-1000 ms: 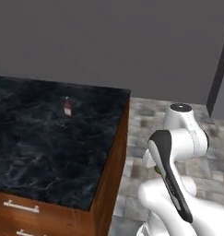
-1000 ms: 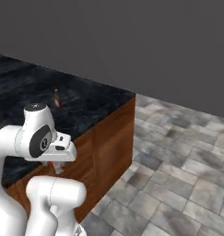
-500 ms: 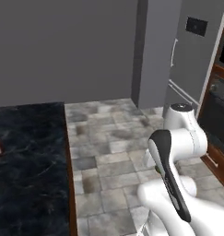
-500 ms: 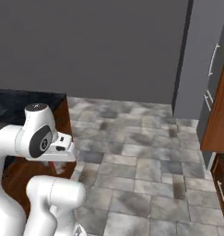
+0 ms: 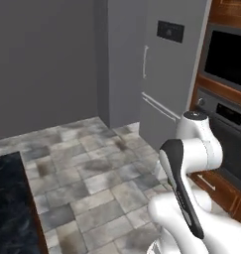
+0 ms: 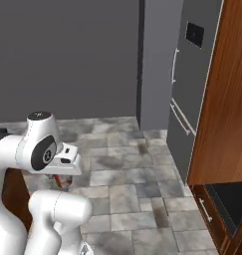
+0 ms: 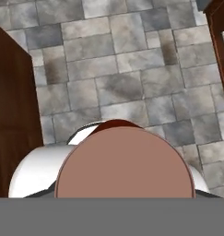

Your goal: Restock the canned food cabinet by taking the new fresh canned food from the counter and placing it in the cabinet. Then, take the old canned food from the cabinet and place it on the counter.

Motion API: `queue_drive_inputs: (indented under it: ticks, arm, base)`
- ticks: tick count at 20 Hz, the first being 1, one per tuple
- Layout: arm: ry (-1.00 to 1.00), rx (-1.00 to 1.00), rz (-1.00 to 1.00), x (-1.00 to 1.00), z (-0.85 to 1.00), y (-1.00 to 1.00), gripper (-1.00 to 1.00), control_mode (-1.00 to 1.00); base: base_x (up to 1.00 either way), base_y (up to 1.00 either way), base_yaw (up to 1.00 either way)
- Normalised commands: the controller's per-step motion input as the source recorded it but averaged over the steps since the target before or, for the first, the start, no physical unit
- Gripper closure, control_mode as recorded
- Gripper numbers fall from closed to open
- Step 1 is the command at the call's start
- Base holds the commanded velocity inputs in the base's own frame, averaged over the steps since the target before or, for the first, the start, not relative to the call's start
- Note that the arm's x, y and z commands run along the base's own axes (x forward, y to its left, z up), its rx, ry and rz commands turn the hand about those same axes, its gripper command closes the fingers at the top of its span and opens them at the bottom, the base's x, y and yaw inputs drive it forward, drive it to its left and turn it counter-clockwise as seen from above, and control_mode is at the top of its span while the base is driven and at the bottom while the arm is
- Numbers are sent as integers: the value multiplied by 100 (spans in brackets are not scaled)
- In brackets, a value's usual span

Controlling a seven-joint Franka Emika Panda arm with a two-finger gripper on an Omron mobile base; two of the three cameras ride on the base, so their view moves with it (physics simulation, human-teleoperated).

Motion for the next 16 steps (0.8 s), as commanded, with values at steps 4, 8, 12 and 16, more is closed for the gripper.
queue_drive_inputs:
  ticks: [4,8,12,16]
  arm:
    - [0,0,0,0,0,0,100,100]
    - [0,0,0,0,0,0,100,100]
    - [0,0,0,0,0,0,100,100]
    - [0,0,0,0,0,0,100,100]
  base:
    - [98,-33,-45]
    - [63,-37,-56]
    - [3,-9,-83]
    - [0,0,-97]
